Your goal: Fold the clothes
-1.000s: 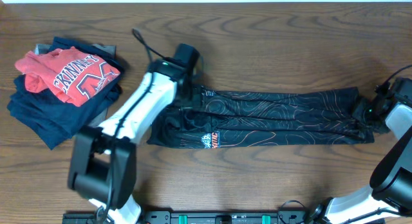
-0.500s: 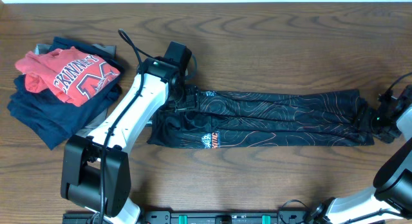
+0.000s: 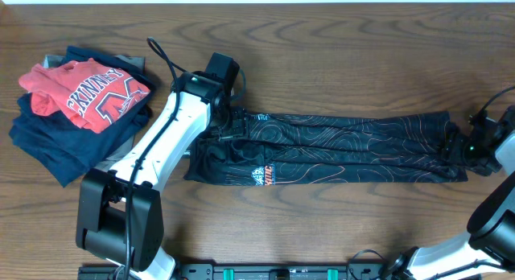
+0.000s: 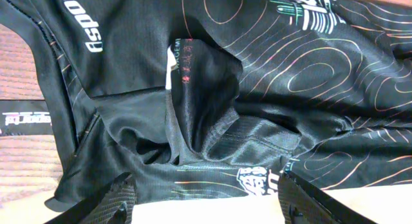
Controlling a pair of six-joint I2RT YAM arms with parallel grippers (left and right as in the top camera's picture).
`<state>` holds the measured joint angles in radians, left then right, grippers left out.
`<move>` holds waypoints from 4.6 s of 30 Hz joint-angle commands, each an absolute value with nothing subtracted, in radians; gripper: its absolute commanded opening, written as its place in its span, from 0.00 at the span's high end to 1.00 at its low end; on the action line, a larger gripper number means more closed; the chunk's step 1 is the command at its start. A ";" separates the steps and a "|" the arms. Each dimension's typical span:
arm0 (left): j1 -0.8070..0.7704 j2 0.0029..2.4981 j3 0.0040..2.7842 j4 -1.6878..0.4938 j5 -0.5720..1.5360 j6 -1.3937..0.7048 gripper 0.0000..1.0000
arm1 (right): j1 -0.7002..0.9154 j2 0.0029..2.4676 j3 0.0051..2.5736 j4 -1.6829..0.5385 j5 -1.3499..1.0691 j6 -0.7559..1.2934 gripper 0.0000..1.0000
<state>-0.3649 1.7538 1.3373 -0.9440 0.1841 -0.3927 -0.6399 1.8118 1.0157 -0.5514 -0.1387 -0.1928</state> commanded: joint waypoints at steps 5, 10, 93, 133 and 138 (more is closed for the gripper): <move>-0.365 1.758 1.339 -0.957 0.186 -0.398 0.28 | -0.648 1.848 1.029 -0.547 -0.164 -0.207 0.75; -0.347 1.757 1.339 -0.964 0.170 -0.398 0.29 | -0.648 1.834 1.049 -0.570 -0.165 -0.190 0.99; -0.264 1.754 1.339 -1.025 0.129 -0.387 0.23 | 0.331 1.774 1.171 -0.968 -0.043 0.324 0.55; -0.201 1.887 1.339 -0.994 0.143 -0.119 0.04 | 0.363 1.554 1.140 -0.950 -0.057 0.224 0.47; -0.185 1.957 1.339 -0.955 0.144 -0.089 0.02 | 0.362 1.555 1.140 -0.962 -0.056 0.224 0.47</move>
<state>-0.1997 1.9236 1.3373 -0.9573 0.1200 -0.1535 0.3714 1.5566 1.1297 -0.9581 -0.0761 0.2024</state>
